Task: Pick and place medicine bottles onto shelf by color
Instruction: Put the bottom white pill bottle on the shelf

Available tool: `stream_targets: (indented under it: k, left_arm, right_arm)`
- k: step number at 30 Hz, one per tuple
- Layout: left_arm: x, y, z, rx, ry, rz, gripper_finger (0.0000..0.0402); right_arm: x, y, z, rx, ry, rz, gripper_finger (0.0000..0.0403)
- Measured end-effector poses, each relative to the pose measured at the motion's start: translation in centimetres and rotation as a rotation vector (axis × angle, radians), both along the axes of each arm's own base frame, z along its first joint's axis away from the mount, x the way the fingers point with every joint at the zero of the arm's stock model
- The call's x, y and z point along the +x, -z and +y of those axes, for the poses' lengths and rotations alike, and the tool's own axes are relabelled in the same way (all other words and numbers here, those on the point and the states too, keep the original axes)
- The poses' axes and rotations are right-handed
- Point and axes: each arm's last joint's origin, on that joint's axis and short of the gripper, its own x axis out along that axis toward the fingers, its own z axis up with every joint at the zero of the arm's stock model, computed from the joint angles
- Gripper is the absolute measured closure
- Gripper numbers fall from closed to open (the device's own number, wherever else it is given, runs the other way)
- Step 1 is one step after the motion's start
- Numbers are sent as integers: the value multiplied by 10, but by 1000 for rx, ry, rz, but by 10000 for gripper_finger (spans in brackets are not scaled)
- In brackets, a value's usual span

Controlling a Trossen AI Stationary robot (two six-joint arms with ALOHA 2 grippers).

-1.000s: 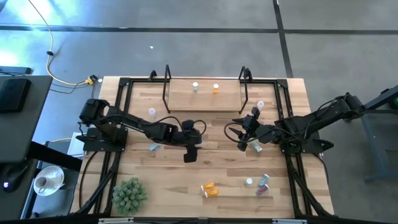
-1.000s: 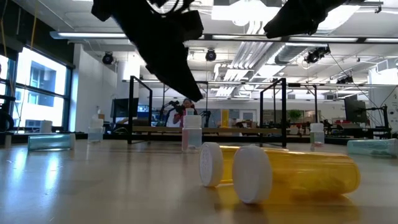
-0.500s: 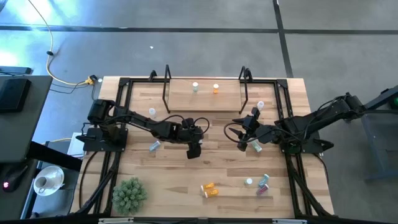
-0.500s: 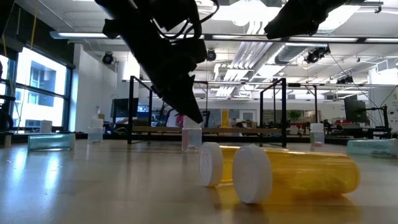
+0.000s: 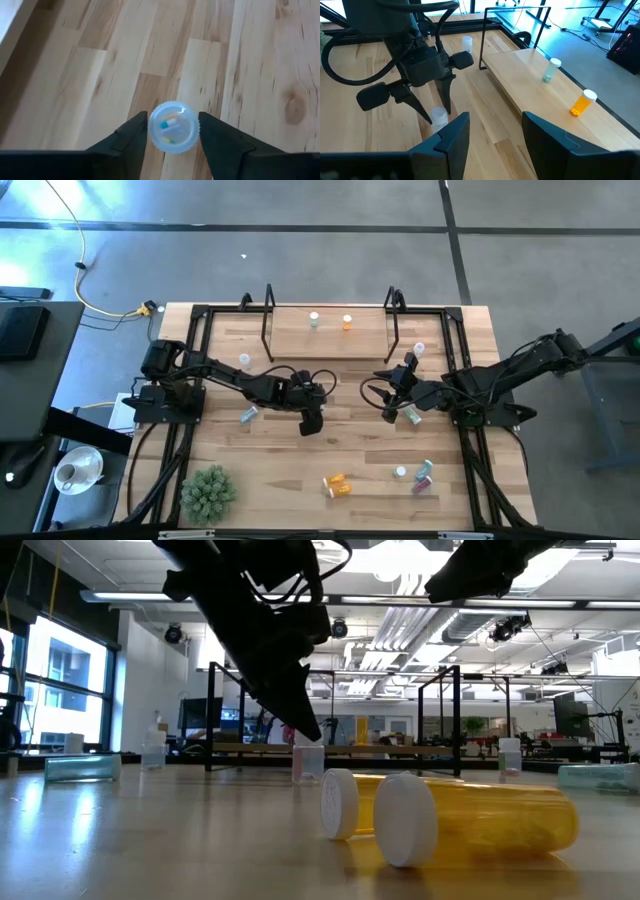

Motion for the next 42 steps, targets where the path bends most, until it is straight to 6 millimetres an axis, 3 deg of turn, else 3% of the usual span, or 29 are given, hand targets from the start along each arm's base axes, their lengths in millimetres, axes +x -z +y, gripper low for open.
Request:
stream_targets:
  k: [5, 12, 16, 20, 29, 35, 42]
  left_arm:
    - [0, 0, 0, -17, -29, -10, 279]
    - [0, -2, 2, -30, -66, -22, 267]
    - [4, -22, 12, -34, -98, -85, 269]
    - [1, -49, 30, -16, -159, -141, 271]
    - [-39, -103, 82, 45, -518, -281, 272]
    - [-57, -108, 117, 71, -719, -311, 272]
    - [-71, -98, 155, 46, -862, -289, 272]
  right_arm:
    - [0, 0, 0, -1, 0, 0, 231]
    - [0, 0, 0, -1, 0, 1, 231]
    - [0, 0, 0, -3, -1, 4, 231]
    - [0, 0, 0, -9, -4, 8, 231]
    - [0, 1, 0, -4, -18, 17, 231]
    - [0, 1, 0, -4, -18, 18, 231]
    - [0, 1, 0, -4, -17, 18, 231]
